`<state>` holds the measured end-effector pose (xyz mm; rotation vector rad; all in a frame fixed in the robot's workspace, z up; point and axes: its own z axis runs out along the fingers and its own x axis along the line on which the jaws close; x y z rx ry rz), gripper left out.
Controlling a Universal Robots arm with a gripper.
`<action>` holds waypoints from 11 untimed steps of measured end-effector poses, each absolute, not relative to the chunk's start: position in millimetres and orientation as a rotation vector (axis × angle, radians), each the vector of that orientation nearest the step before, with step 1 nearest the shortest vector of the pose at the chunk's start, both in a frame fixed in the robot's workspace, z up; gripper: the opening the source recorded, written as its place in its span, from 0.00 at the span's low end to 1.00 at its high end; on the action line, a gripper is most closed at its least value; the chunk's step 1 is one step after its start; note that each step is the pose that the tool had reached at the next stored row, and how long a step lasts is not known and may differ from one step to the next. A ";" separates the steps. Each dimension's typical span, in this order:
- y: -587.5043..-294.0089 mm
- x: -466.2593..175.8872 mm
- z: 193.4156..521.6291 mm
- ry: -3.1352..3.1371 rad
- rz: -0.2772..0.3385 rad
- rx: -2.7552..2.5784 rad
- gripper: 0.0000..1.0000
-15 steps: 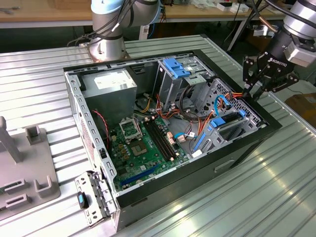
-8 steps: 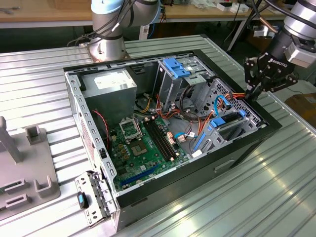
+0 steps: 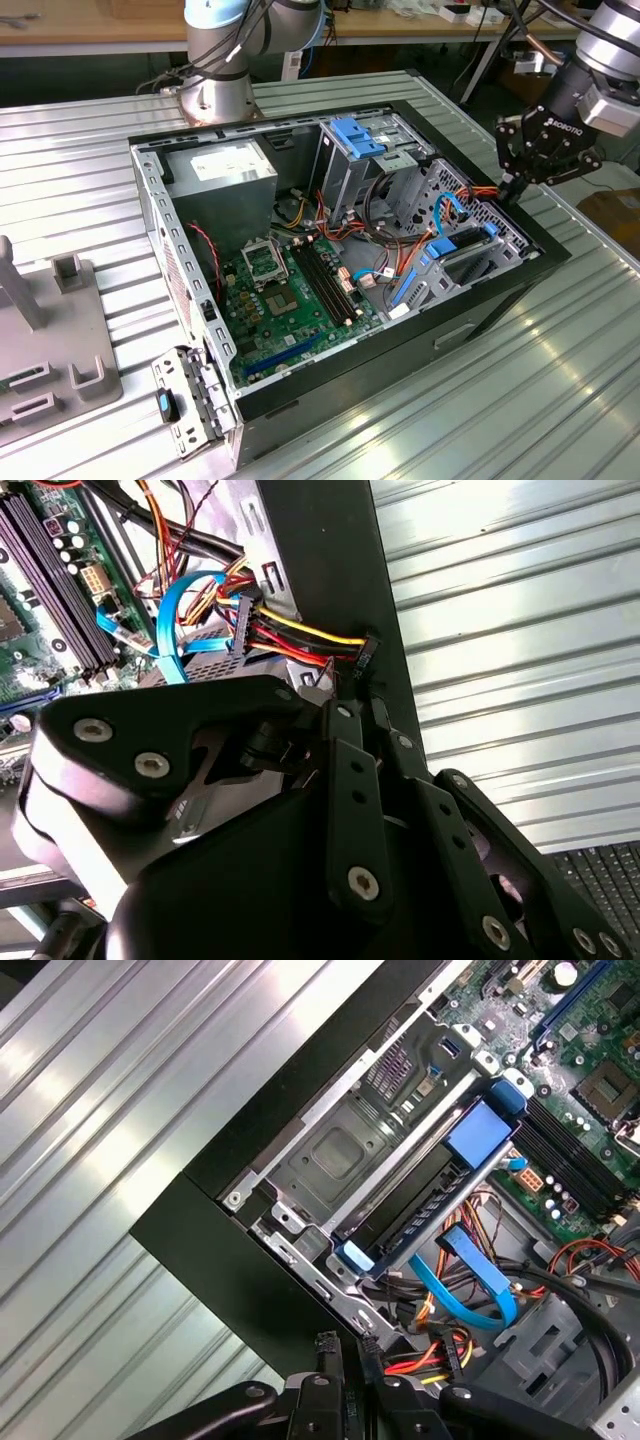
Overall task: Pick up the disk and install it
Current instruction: 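Insert the first disk wire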
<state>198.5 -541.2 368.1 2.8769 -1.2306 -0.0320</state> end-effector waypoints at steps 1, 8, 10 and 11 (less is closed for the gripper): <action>-541.2 198.5 369.7 -1.231 -0.031 2.877 0.18; -541.3 175.7 372.1 -1.233 -0.023 2.883 0.18; -541.3 166.3 372.1 -1.234 -0.021 2.883 0.18; -541.3 163.9 372.1 -1.234 -0.020 2.883 0.18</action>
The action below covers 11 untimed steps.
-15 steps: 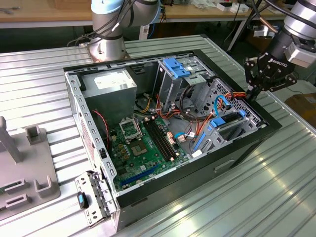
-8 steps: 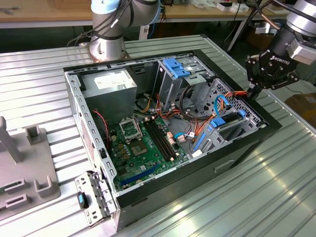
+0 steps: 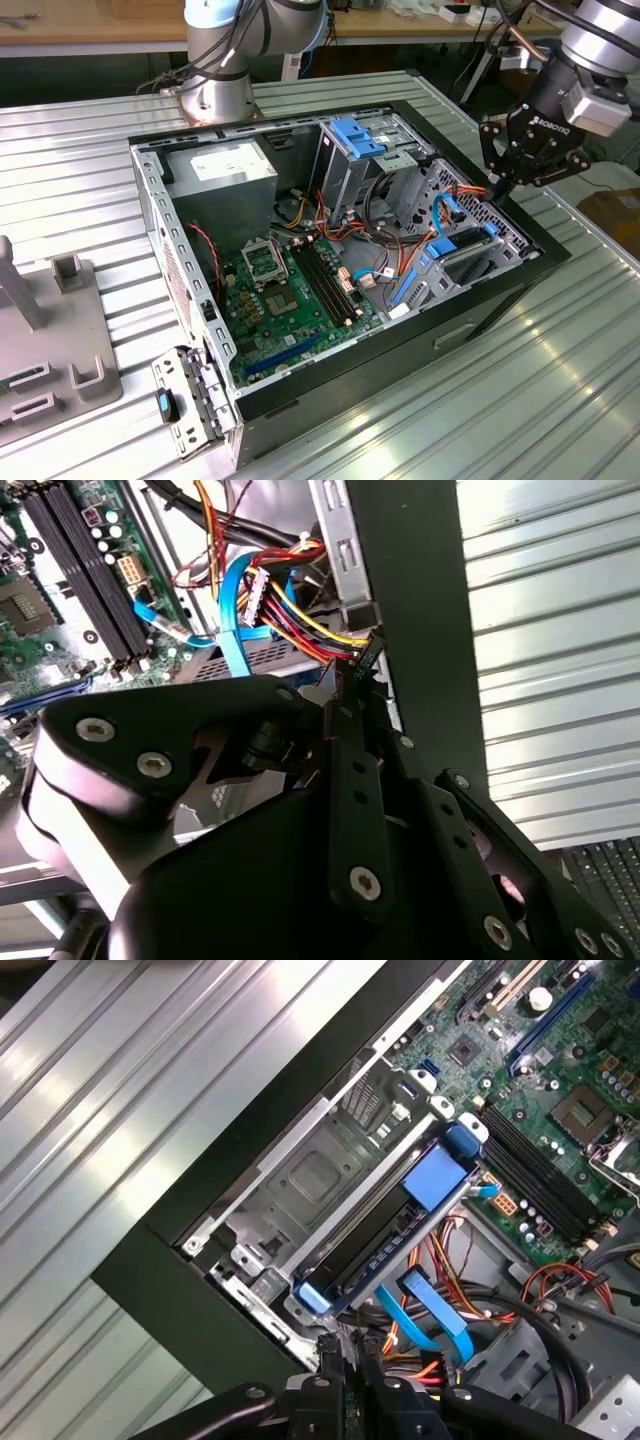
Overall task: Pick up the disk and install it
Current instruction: 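Insert the first disk wire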
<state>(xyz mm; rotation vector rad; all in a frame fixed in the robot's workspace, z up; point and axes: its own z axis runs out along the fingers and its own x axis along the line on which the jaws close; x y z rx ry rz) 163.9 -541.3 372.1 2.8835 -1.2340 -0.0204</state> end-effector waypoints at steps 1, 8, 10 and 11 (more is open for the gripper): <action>-541.2 161.5 372.1 -1.234 -0.020 2.883 0.18; -541.3 143.5 372.0 -1.262 -0.019 2.872 0.18; -541.2 143.5 371.9 -1.280 -0.019 2.864 0.18; -541.3 143.4 371.9 -1.282 -0.019 2.863 0.18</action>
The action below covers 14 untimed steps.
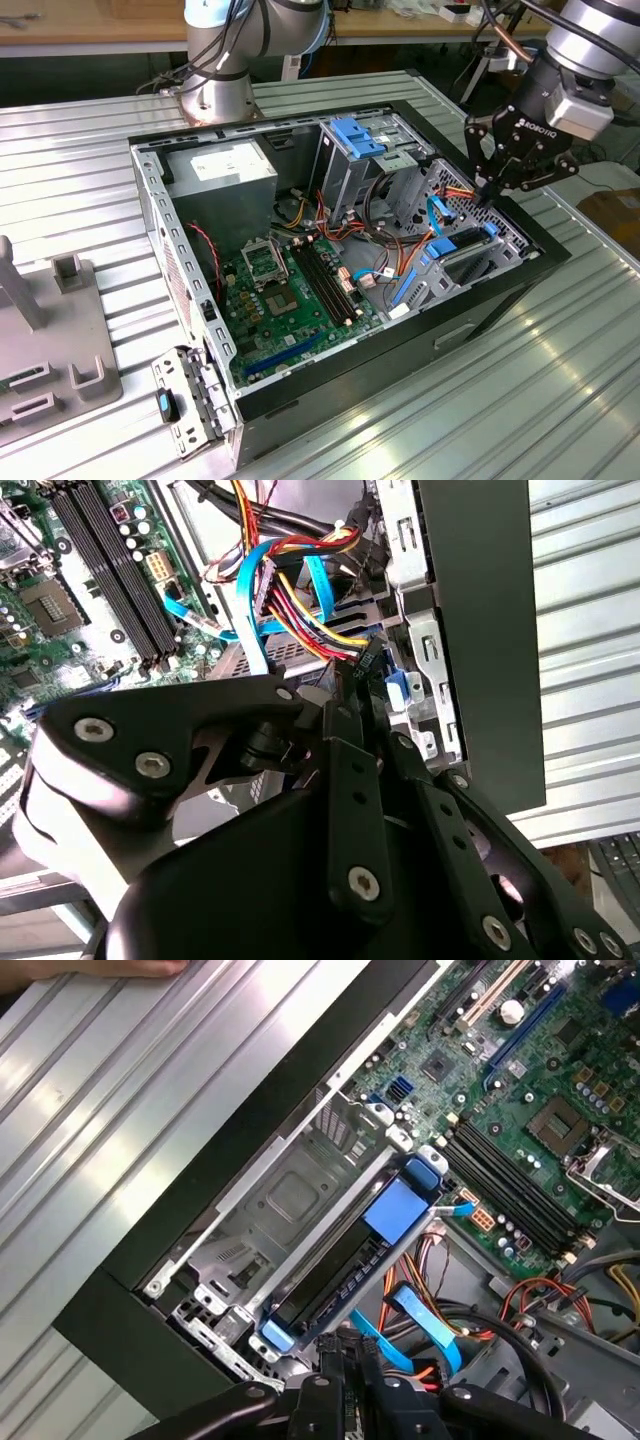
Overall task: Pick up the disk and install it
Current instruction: 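Insert the first disk wire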
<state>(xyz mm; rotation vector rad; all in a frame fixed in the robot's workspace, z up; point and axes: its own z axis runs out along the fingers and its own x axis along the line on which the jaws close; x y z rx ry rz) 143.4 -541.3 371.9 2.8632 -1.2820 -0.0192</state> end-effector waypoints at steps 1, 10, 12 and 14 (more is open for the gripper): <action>-541.2 143.4 371.8 -1.320 -0.019 2.846 0.18; -541.3 143.4 370.0 -1.669 -0.020 2.658 0.18; -541.3 143.4 369.7 -1.720 -0.020 2.626 0.18; -541.2 143.4 369.5 -1.770 -0.020 2.593 0.18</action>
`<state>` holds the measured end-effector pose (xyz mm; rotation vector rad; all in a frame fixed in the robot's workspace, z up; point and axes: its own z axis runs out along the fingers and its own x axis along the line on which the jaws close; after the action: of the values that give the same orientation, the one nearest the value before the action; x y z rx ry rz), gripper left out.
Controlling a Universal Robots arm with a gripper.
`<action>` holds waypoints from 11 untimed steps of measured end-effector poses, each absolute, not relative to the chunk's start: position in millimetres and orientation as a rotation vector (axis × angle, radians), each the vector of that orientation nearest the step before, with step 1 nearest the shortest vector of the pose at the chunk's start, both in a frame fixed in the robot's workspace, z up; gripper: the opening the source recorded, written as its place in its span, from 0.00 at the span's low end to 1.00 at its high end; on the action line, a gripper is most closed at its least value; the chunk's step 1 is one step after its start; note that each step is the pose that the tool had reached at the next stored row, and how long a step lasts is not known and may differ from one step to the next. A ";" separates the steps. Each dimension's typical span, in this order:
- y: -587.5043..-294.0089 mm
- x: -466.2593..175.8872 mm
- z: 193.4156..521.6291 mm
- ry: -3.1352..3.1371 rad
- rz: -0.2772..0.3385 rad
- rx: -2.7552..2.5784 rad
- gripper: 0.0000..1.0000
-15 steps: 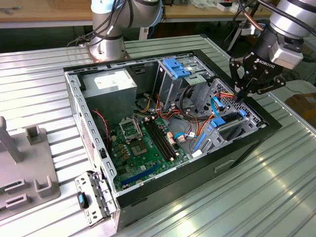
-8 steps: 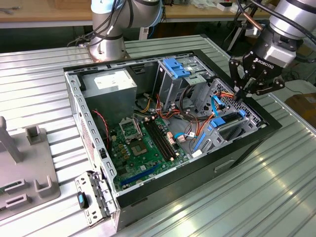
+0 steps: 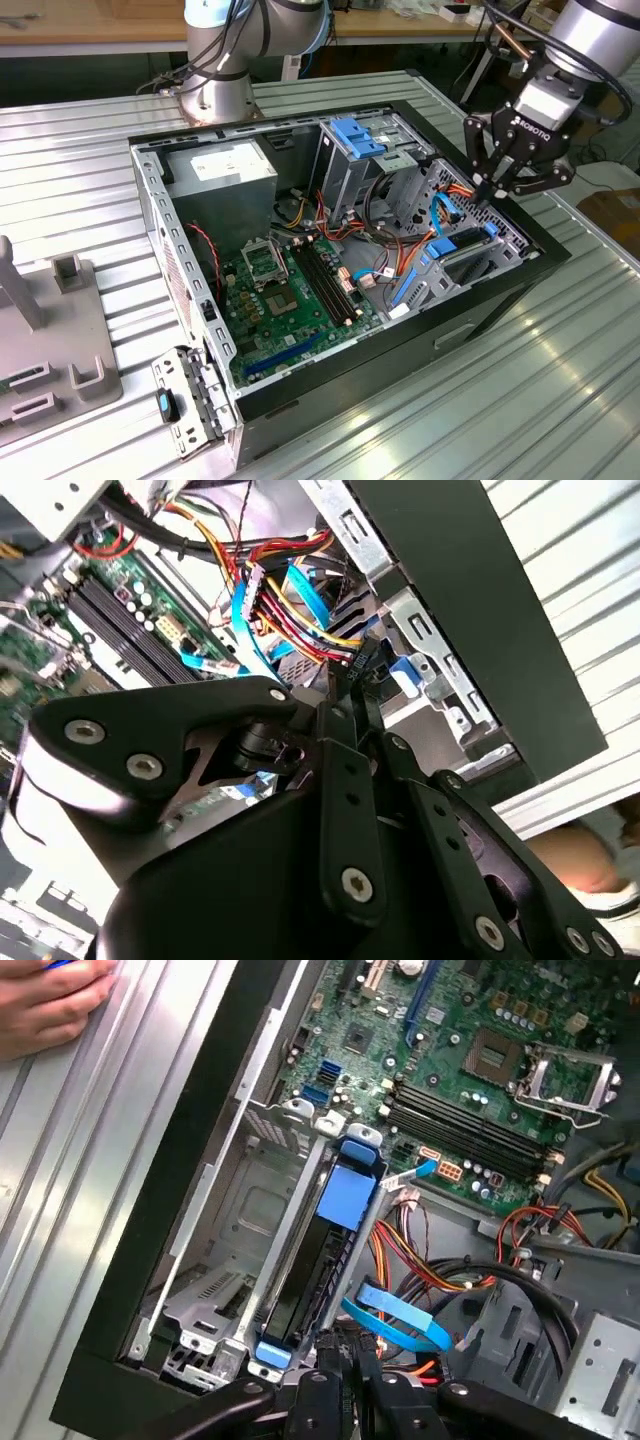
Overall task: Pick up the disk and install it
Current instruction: 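Insert the first disk wire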
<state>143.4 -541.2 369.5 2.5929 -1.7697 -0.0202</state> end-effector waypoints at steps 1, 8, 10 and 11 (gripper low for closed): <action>-541.2 143.4 369.3 -1.823 -0.020 2.556 0.18; -543.1 137.6 367.6 -1.907 -0.020 2.494 0.18; -543.1 136.0 366.6 -1.928 -0.019 2.477 0.18; -543.1 136.0 366.1 -1.951 -0.017 2.457 0.18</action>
<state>136.0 -543.1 366.1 2.4572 -1.9512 -0.0173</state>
